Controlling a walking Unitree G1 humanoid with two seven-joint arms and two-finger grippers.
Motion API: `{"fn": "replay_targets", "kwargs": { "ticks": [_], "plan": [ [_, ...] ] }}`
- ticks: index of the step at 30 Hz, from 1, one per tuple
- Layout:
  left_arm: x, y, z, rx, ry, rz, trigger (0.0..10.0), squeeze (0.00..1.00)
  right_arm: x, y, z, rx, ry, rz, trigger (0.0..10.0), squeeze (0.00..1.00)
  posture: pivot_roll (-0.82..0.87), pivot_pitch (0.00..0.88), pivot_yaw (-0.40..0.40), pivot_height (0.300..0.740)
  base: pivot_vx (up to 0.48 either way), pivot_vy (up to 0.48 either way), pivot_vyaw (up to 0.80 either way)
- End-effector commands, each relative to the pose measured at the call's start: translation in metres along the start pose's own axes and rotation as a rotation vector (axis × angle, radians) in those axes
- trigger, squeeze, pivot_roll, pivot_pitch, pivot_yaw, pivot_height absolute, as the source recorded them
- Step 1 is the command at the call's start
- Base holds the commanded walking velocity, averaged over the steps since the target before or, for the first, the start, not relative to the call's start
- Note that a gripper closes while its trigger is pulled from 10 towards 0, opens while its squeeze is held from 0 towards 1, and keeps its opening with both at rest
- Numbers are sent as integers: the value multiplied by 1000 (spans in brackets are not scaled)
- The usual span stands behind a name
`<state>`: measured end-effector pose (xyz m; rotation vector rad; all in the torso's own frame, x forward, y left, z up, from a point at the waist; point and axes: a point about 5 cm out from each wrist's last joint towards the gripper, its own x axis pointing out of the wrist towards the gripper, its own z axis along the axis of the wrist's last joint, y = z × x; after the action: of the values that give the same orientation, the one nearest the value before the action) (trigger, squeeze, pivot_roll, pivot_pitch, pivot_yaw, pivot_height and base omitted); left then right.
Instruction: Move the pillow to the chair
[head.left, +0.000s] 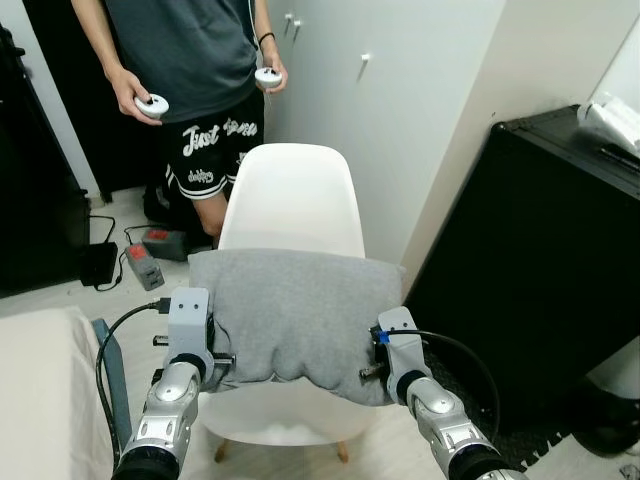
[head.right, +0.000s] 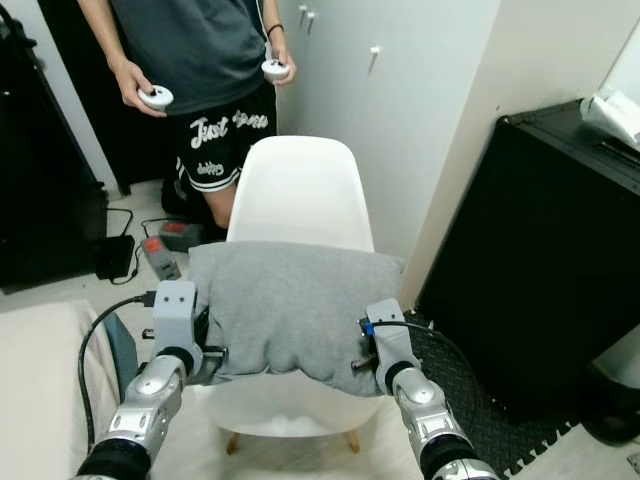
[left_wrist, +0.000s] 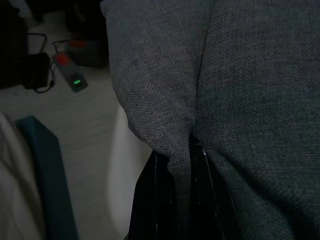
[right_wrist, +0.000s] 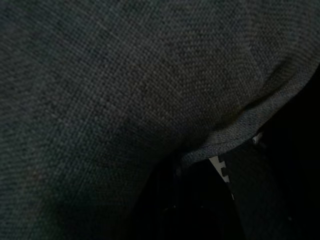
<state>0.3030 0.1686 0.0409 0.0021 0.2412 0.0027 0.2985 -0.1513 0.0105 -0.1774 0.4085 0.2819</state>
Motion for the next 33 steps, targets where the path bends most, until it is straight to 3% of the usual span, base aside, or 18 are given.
{"fn": "replay_targets", "kwargs": {
  "ticks": [1, 14, 29, 33],
  "plan": [
    [4, -15, 9, -7, -34, -65, 10000, 0, 2, 3, 6, 5, -32, 10, 10000, 0, -54, 44, -33, 716, 0, 0, 0],
    [4, -15, 13, 17, -55, -75, 10000, 0, 2, 3, 6, 12, -30, 12, 10000, 0, -40, 52, -42, 716, 0, 0, 0],
    [0, -11, 3, 27, -19, 6, 10000, 0, 3, -7, 15, 8, -63, 10, 10000, 0, -37, 66, -59, 716, 0, 0, 0],
    [0, -7, 5, 33, -35, 28, 10000, 0, 3, -9, 21, 47, -97, 19, 10000, 0, -36, 66, -58, 716, 0, 0, 0]
  ]
}}
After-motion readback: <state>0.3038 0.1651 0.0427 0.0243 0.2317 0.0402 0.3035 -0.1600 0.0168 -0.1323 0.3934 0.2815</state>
